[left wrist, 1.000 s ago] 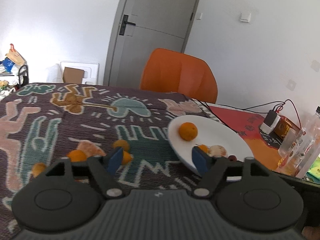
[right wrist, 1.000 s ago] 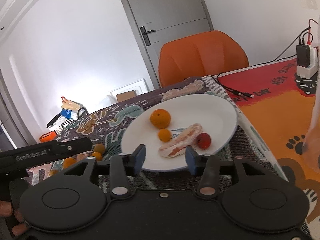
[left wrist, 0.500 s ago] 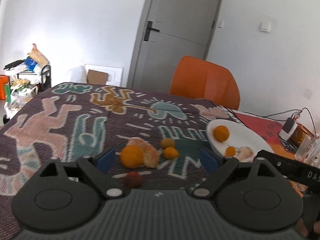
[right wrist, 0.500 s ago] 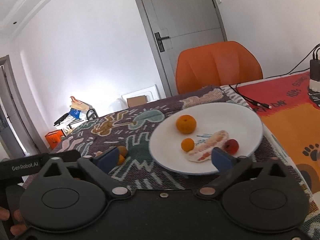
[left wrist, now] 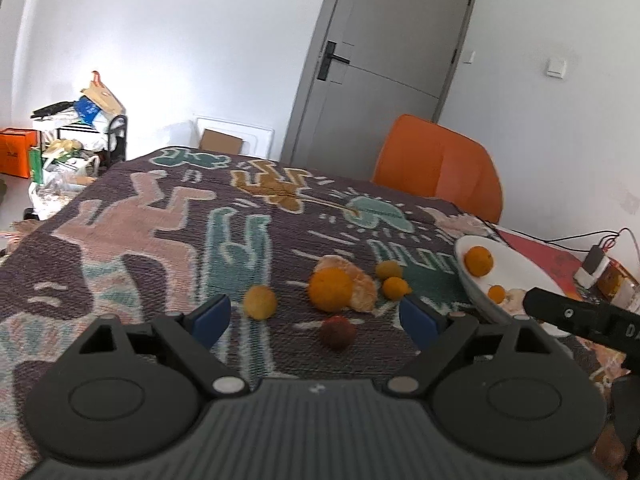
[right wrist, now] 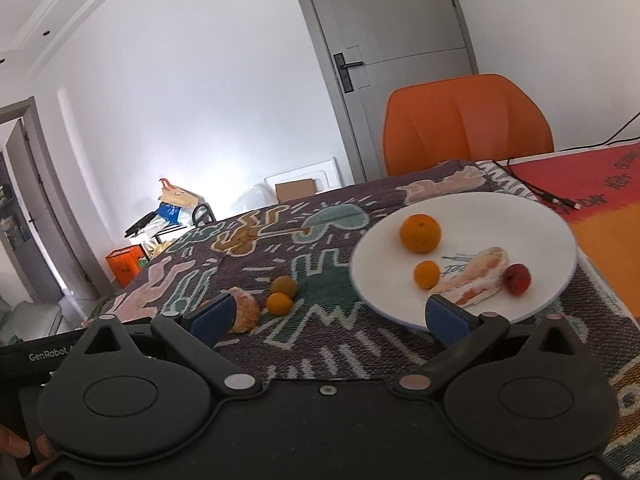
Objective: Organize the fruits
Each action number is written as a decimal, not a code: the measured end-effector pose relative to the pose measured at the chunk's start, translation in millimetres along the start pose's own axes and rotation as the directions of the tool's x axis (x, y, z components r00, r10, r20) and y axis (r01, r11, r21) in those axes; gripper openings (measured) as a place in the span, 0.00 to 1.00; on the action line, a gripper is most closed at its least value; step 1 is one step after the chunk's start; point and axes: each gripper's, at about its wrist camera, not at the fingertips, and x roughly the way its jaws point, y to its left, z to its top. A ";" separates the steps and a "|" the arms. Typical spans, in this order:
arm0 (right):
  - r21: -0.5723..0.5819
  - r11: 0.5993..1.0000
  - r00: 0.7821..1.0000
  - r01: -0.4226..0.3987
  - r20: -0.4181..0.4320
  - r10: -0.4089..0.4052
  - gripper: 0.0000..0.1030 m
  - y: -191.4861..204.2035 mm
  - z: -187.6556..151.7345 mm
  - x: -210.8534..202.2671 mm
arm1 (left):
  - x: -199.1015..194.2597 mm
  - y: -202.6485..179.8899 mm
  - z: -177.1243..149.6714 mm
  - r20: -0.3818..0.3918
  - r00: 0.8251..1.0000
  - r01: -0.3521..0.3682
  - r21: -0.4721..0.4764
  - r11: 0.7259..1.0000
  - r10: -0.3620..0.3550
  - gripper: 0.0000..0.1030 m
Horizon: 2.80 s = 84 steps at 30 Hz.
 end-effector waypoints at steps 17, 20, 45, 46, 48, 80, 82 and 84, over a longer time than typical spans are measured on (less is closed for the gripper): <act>-0.053 0.997 0.998 -0.048 -0.041 0.045 1.00 32.7 -4.7 15.4 | -5.1 32.4 0.9 0.024 0.998 -0.049 -0.041 0.998 0.050 0.85; -0.060 0.997 0.997 -0.058 -0.048 0.055 1.00 37.8 -5.3 18.9 | -3.5 37.1 0.9 0.020 0.999 -0.047 -0.055 0.997 0.048 0.85; -0.066 0.979 0.962 -0.191 -0.212 0.174 0.56 79.5 -20.8 70.3 | 2.9 69.3 1.8 0.016 0.998 -0.055 -0.084 0.995 0.057 0.78; -0.063 0.979 0.959 -0.196 -0.219 0.178 0.55 80.7 -21.4 72.5 | 2.8 71.0 1.8 0.017 0.998 -0.056 -0.089 0.994 0.058 0.78; -0.063 0.978 0.957 -0.201 -0.227 0.182 0.53 83.1 -22.5 76.0 | 2.5 74.2 2.0 0.018 0.998 -0.055 -0.098 0.994 0.057 0.78; -0.033 0.984 0.964 -0.178 -0.207 0.167 0.20 57.0 -18.2 67.0 | 33.6 49.2 2.5 -0.012 1.000 -0.008 -0.081 0.997 0.007 0.64; -0.030 0.984 0.966 -0.175 -0.201 0.165 0.20 53.9 -16.6 63.9 | 38.7 48.7 1.6 -0.020 1.000 -0.007 -0.084 0.996 0.005 0.56; -0.015 0.983 0.964 -0.183 -0.199 0.177 0.20 49.3 -14.4 60.9 | 44.4 47.2 0.7 -0.034 0.999 -0.009 -0.086 0.996 0.006 0.51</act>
